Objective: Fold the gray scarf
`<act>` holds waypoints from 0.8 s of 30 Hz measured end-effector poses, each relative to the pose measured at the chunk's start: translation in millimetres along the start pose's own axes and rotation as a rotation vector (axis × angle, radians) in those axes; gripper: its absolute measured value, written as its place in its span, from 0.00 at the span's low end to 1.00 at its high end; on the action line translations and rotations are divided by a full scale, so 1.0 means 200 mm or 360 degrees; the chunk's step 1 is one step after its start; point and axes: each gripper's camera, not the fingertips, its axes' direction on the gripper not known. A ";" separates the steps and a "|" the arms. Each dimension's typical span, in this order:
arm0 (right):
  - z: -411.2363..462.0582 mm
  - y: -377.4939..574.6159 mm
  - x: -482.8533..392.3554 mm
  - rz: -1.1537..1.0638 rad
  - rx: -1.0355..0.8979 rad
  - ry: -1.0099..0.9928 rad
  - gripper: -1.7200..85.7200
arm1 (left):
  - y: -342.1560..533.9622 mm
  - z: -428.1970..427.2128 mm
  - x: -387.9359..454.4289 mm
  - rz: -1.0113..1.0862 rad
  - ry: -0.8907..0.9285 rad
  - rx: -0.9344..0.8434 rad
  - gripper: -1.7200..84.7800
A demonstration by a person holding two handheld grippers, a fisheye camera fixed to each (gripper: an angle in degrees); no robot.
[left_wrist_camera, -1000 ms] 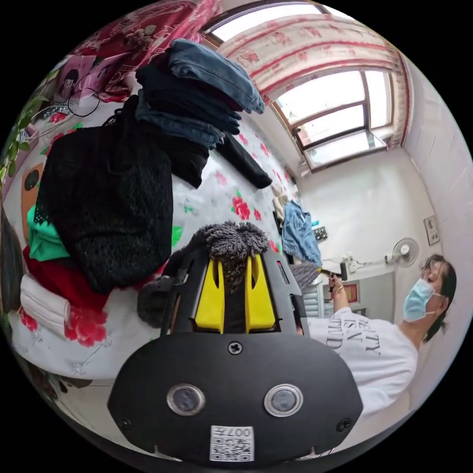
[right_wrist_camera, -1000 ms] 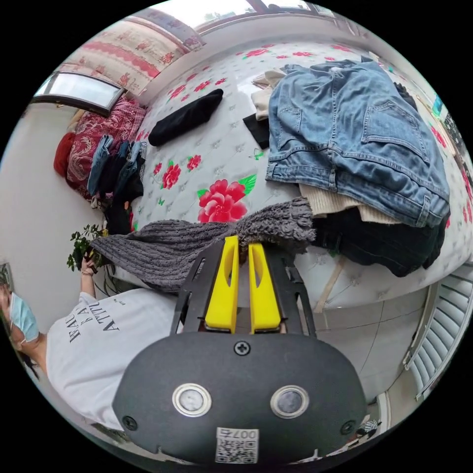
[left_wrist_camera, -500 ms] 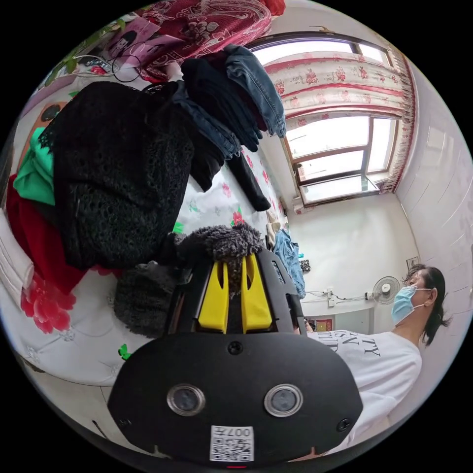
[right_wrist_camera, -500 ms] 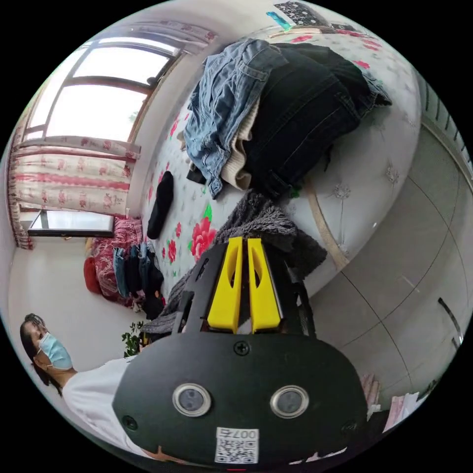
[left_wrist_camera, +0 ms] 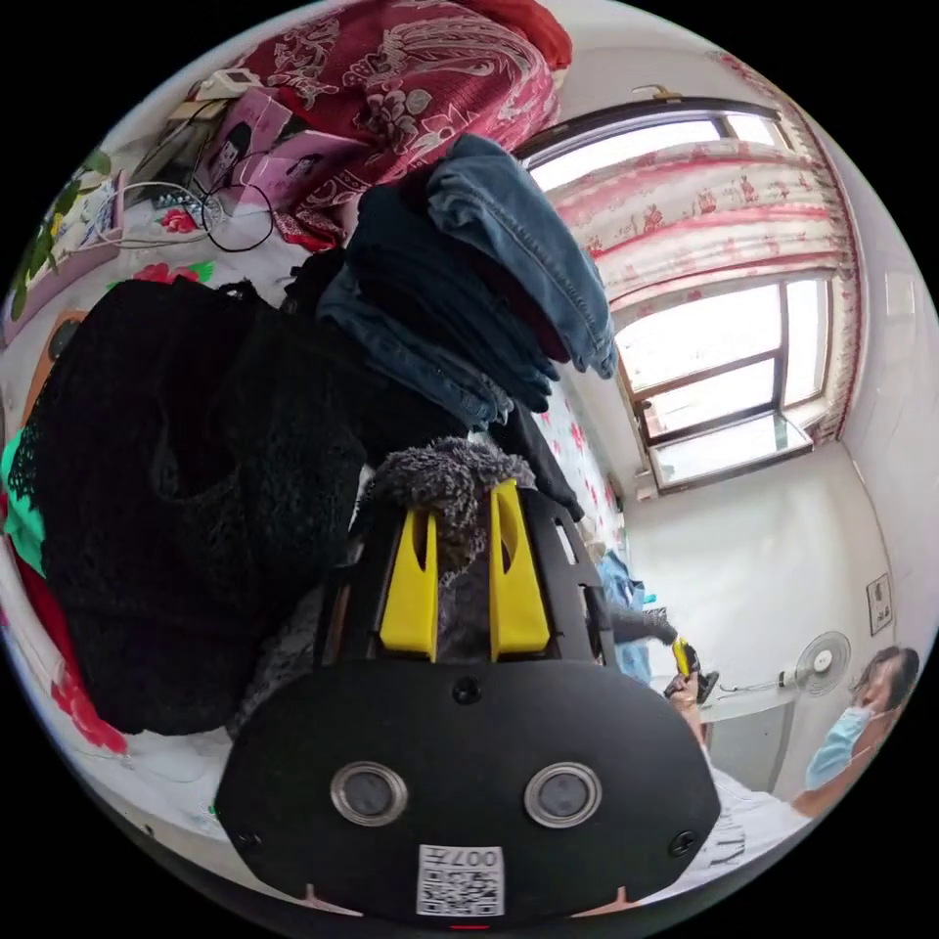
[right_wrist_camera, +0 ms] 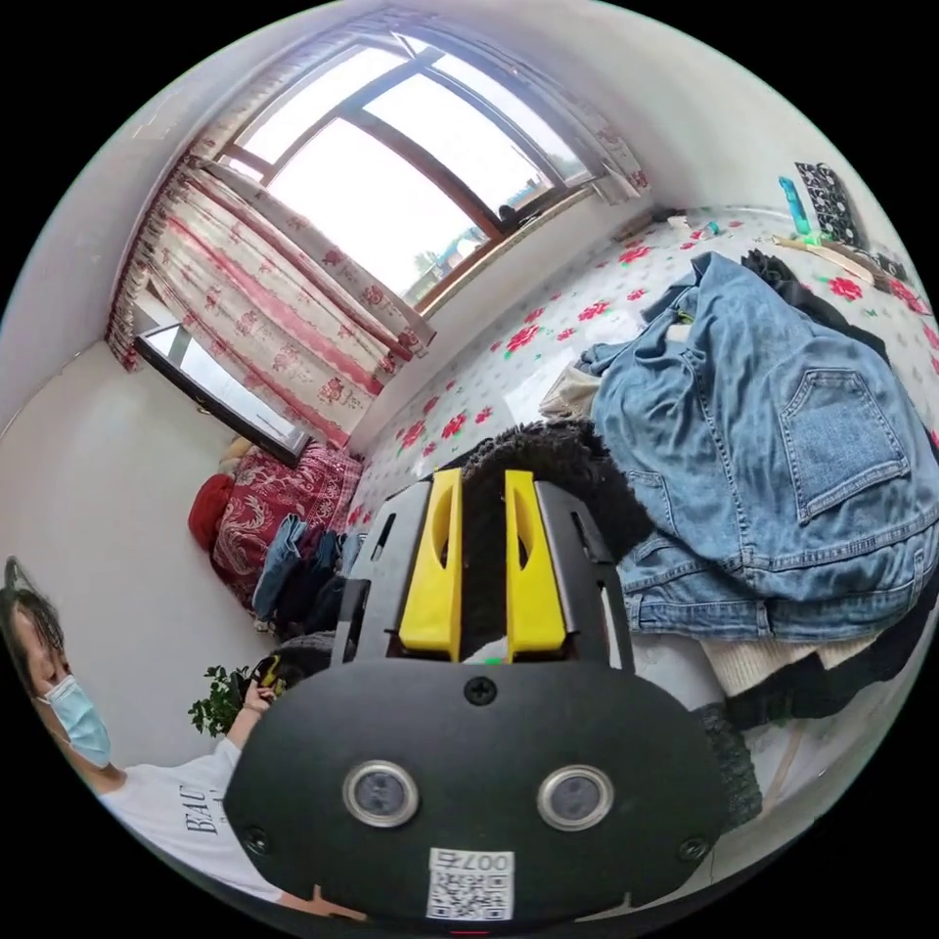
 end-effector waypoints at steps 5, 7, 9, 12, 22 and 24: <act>0.32 0.46 0.15 -0.0145 -0.0401 0.0184 0.07 | 0.29 -0.07 -0.05 0.0194 -0.0211 -0.0036 0.14; 0.44 0.83 0.24 -0.0214 -0.0653 0.0294 0.08 | 0.43 -0.14 -0.11 0.0205 -0.0330 -0.0055 0.14; 0.48 1.10 0.30 -0.0244 -0.0813 0.0382 0.08 | 0.58 -0.20 -0.16 0.0168 -0.0439 -0.0045 0.14; 0.52 1.45 0.37 -0.0316 -0.0980 0.0536 0.08 | 0.80 -0.18 -0.30 -0.0009 -0.0578 -0.0098 0.14; 0.67 1.96 0.41 -0.0623 -0.0886 0.0802 0.06 | 0.96 0.43 -0.30 -0.0034 -0.0980 -0.0340 0.02; 0.66 1.95 0.45 -0.0612 -0.0922 0.0786 0.06 | 0.95 0.41 -0.29 -0.0057 -0.0944 -0.0365 0.02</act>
